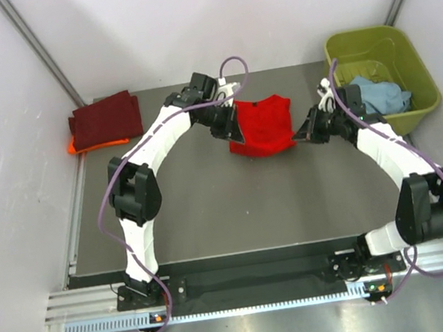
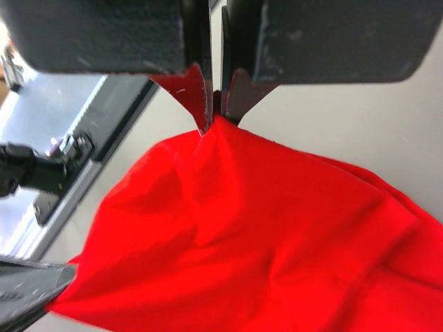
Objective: Fold and stack the t-shirts
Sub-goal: Fold the tshirt
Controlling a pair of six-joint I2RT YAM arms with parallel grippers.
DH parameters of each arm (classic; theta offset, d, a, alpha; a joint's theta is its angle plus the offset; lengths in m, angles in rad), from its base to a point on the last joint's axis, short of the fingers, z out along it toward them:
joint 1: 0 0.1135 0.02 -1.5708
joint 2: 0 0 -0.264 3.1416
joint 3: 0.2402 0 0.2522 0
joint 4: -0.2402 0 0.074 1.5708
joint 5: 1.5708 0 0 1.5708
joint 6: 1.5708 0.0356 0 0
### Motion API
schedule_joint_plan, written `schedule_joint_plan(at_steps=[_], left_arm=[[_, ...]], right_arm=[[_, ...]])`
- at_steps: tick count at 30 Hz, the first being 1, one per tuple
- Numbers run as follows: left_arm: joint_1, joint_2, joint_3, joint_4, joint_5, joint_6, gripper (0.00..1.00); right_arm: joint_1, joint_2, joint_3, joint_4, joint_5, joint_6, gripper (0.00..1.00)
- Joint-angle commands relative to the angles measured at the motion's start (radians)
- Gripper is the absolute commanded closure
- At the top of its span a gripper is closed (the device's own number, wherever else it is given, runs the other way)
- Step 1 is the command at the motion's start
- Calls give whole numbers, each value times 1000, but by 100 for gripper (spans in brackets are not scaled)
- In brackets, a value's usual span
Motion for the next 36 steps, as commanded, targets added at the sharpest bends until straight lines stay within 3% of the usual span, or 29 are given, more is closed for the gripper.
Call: schedule_joint_plan(at_steps=[1,9,19,36], left_arm=[[20,50,75,-6,-24,15,100],[77,185,206,10,-58,27,100],[119,365,475,31,-100,42,100],[146,532,576,315,-239,9,100]], right_arm=[[-25,78,105,105,-19,14,100],[-28,299,285,141,-16,-8,100],[-28,451,421,175,10,-46,100],[-30,739,693,207,33,-69,100]])
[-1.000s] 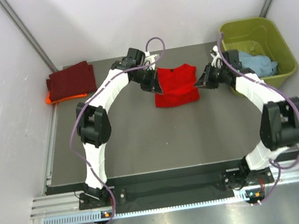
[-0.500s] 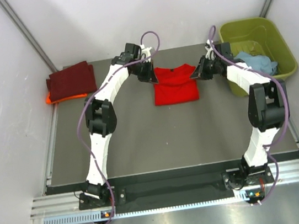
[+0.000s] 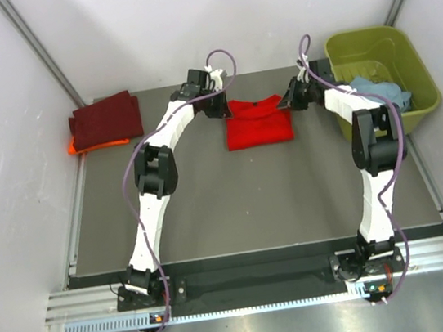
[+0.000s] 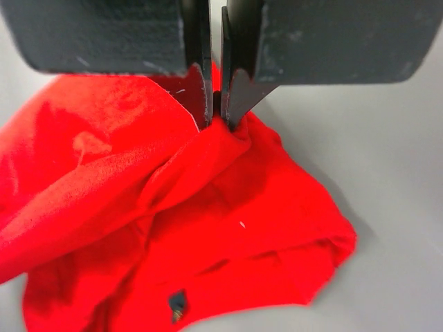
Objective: Fold and stack the t-shirts
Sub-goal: Fold the tshirt
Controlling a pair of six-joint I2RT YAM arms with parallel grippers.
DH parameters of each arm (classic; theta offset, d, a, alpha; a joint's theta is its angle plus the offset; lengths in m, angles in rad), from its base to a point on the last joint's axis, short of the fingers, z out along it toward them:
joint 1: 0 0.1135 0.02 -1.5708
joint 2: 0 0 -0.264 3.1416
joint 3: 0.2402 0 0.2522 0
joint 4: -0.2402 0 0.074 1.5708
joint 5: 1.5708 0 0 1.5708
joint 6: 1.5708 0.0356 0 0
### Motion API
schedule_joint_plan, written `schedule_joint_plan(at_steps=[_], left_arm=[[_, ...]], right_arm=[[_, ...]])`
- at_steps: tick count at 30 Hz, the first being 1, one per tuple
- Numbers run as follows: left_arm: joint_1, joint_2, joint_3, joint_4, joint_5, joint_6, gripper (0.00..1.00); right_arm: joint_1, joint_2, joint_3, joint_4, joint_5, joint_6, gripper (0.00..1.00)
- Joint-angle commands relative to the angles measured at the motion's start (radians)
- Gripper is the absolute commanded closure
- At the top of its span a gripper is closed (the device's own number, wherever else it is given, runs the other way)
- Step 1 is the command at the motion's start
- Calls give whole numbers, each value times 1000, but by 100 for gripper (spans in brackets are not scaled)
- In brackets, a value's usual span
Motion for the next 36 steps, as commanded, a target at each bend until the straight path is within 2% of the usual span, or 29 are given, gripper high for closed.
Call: schedule_joint_plan(at_steps=[1,3,4,5,6,8,9,12,14,18,25,36], left_arm=[[13,4,54,132,-63,4,100],[15,7,52,157,-75,1,100],[15,8,52,168,-81,0,93],[16,9,54,172,-87,-3,76],[16,1,54,182,-108,-15,47],[16,-11,54,185,-113,-34,21],[16,-36,54,183,-116,-46,17],[18,-102,34,176,-141,-77,11],[25,-134,-1,169,-136,-103,8],[58,-182,-96,139,-70,-143,7],[116,-99,-187,93,62,-218,7],[137,10,-166,149,129,-246,9]], right_arm=[[-18,14,70,43,14,-29,100],[-19,25,75,49,20,-29,100],[-19,30,73,56,23,-30,100],[-21,33,75,61,23,-30,100],[-19,34,75,64,20,-33,95],[-18,28,79,69,22,-38,75],[-18,15,79,69,28,-38,60],[-18,-28,72,63,49,-51,42],[-18,-64,62,58,51,-52,41],[-12,-108,46,60,25,-32,41],[30,-101,10,72,0,-16,43],[50,-4,44,60,6,-25,44]])
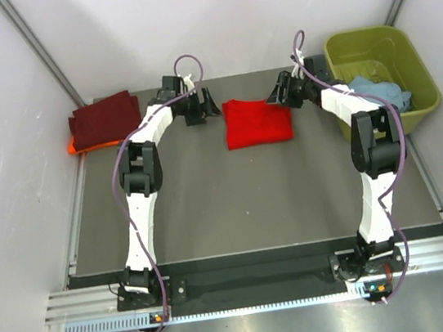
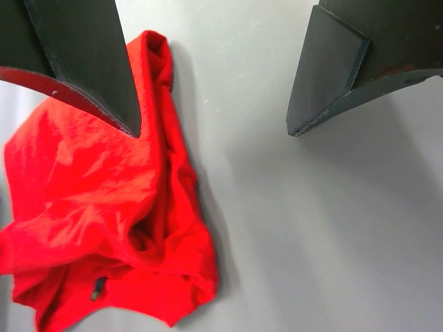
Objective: Fold and stack the t-shirts
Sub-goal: Fold the tshirt
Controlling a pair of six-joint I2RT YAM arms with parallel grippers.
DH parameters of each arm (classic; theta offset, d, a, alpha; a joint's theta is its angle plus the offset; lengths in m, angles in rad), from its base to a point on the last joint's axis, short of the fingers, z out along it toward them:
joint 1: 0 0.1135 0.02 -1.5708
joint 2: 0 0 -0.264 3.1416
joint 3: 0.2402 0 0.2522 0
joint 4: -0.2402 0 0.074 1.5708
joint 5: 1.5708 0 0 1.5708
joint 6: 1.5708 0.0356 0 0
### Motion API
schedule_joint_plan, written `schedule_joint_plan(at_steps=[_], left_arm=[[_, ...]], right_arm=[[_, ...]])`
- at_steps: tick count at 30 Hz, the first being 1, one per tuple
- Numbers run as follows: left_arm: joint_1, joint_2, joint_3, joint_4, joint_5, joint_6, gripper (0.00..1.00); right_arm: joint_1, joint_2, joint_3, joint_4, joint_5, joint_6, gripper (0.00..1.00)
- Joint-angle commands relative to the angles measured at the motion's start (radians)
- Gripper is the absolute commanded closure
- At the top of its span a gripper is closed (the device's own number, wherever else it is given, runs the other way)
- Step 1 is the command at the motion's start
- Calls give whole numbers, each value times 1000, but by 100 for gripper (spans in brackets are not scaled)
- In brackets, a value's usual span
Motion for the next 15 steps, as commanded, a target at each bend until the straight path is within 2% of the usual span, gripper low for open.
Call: schedule_joint_plan(at_steps=[1,15], left_arm=[[-2,49,15,20,49,-15,9],[-47,160,57,102,81,-68,10]], right_arm=[[6,28,37,24,2,-11,44],[7,153,64,5,52,-7,43]])
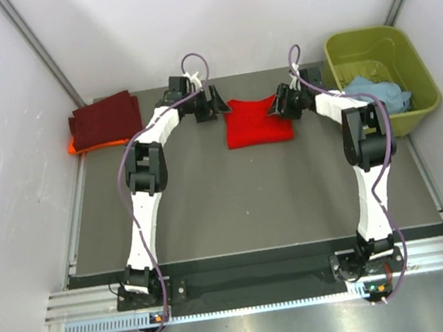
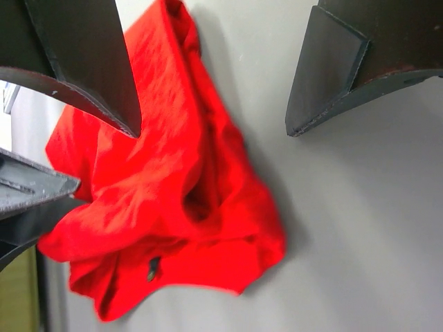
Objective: Fold and stack the t-shirts
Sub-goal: Fold the tshirt
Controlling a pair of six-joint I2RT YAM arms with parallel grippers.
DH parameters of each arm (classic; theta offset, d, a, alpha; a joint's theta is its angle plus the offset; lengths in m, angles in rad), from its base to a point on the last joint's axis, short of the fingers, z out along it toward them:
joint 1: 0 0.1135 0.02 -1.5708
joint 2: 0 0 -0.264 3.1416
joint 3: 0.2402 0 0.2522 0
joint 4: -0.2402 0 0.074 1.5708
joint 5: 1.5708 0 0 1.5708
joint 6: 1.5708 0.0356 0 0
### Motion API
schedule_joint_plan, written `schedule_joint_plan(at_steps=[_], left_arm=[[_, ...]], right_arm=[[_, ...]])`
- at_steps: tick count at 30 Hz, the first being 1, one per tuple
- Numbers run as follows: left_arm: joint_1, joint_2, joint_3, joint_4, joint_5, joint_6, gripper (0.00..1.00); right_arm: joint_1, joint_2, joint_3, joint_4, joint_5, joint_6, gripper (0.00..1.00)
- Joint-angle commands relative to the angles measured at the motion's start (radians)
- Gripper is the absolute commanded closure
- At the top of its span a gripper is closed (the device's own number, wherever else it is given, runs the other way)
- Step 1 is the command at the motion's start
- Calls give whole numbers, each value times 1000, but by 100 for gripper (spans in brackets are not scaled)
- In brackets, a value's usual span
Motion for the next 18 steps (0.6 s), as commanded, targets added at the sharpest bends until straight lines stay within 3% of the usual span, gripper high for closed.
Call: schedule_joint_plan(at_steps=[1,18], left_arm=[[-25,103,19,-16,-31,-11,10],[-104,152,0,9,22,-42,32]], right_arm=[[7,8,45,8,10,-7,42],[12,9,19,29,8,-1,42]])
